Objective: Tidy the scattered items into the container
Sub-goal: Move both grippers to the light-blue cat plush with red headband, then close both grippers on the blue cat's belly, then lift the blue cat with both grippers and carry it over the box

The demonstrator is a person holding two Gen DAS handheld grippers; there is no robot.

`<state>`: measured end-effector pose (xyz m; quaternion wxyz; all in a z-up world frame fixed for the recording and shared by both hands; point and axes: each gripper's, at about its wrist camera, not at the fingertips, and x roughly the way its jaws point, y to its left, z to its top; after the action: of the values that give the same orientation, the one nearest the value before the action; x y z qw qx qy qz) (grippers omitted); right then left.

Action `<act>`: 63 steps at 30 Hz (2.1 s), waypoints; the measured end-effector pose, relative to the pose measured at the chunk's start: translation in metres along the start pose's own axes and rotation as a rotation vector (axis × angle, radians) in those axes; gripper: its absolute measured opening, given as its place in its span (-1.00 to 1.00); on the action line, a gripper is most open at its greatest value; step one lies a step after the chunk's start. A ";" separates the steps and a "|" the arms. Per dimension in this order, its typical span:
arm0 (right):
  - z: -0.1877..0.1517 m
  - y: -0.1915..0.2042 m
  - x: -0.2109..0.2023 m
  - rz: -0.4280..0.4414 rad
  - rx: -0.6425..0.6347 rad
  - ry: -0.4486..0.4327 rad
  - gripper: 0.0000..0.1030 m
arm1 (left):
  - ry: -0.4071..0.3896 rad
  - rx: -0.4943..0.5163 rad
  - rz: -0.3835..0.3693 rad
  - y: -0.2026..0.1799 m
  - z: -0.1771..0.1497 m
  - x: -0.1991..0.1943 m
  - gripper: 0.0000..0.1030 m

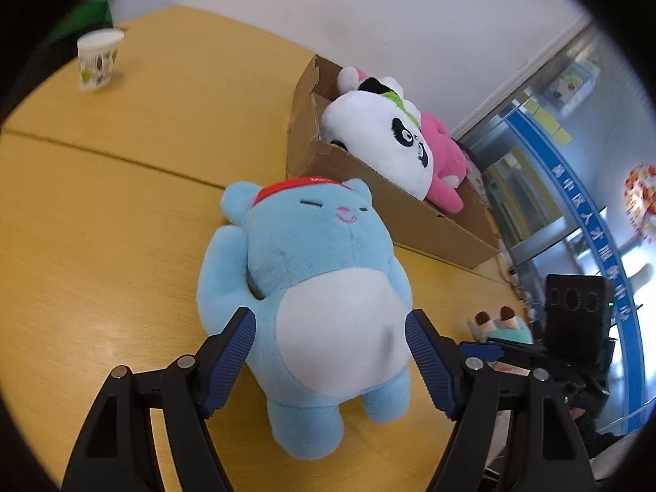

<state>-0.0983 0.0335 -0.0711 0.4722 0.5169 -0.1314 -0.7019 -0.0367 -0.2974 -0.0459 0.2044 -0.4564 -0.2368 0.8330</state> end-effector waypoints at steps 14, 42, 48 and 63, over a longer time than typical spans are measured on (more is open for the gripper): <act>0.030 -0.006 0.091 -0.070 0.007 0.067 0.83 | 0.111 0.025 -0.058 0.007 0.024 0.053 0.52; 0.026 0.026 -0.002 -0.121 -0.162 -0.120 0.18 | -0.038 0.267 -0.035 -0.137 0.050 0.004 0.10; 0.044 0.053 -0.083 -0.217 -0.284 -0.284 0.18 | -0.121 0.440 -0.099 -0.215 0.087 -0.006 0.11; 0.151 0.005 -0.174 -0.385 -0.330 -0.398 0.18 | -0.127 0.488 -0.189 -0.284 0.203 0.089 0.11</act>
<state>-0.2211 0.1243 0.1021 0.3733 0.3014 -0.0052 -0.8774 -0.2196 -0.0622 0.1557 0.3699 -0.3166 -0.0827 0.8695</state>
